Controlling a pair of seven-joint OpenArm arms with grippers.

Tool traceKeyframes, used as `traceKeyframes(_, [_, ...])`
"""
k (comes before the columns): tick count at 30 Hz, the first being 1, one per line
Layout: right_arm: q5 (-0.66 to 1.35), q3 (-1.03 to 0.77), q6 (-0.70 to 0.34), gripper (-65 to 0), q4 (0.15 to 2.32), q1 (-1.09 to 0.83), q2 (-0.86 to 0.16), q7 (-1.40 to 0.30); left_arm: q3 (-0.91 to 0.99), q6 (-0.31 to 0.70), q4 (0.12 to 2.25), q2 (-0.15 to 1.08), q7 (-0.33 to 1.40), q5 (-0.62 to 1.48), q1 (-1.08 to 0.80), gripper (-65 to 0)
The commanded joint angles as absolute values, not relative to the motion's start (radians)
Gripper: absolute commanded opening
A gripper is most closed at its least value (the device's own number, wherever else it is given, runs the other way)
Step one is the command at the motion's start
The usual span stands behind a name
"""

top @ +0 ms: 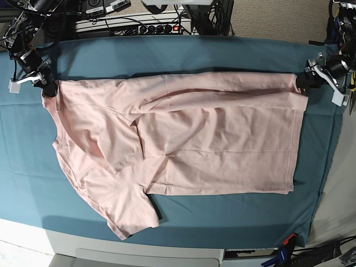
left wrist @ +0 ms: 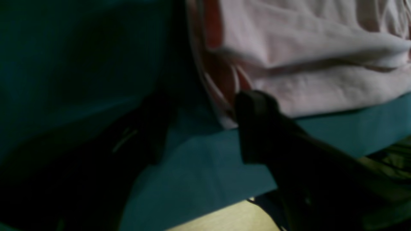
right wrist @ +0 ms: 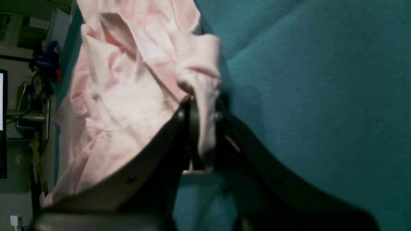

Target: Fold the T-shirt properly

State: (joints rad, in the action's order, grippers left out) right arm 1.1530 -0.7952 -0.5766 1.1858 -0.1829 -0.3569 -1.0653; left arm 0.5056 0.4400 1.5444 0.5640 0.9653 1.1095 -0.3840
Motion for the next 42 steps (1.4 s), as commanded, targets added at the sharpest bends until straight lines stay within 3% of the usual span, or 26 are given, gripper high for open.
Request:
traceKeyframes(1, [1.163,-0.797,-0.573,-65.0,1.197,-0.183,-0.374,-1.057,0.514,0.457,1.555,0.577,0.970,1.132,-0.379,-31.5])
traceKeyframes(14, [1.163,-0.797,-0.573,-65.0,1.197,-0.183,-0.374,-1.047,0.514,0.505,1.555,0.576,0.978,1.184,-0.379,-31.5])
traceKeyframes(19, [1.163,-0.797,-0.573,-65.0,1.197,-0.183,-0.374,-1.046,0.514,0.568,1.555,0.576,1.007,1.235,-0.379,-31.5])
traceKeyframes(26, [1.163,-0.797,-0.573,-65.0,1.197,-0.183,-0.374,-1.042,0.514,0.557,1.555,0.576,0.996,1.198,-0.358,-31.9])
traceKeyframes(34, [1.170,-0.797,-0.573,-65.0,1.196,-0.187,-0.374,-1.012,0.514,0.532,1.555,0.576,0.984,1.170,-0.355,-48.4])
traceKeyframes(38, [1.170,-0.797,-0.573,-65.0,1.196,-0.196,-0.374,-0.987,0.514,0.532,1.555,0.576,0.984,1.170,-0.355,-65.0])
traceKeyframes(42, [1.170,-0.797,-0.574,-65.0,1.196,-0.217,-0.374,-0.968,0.514,0.532,1.555,0.576,0.975,1.151,-0.355,-65.0])
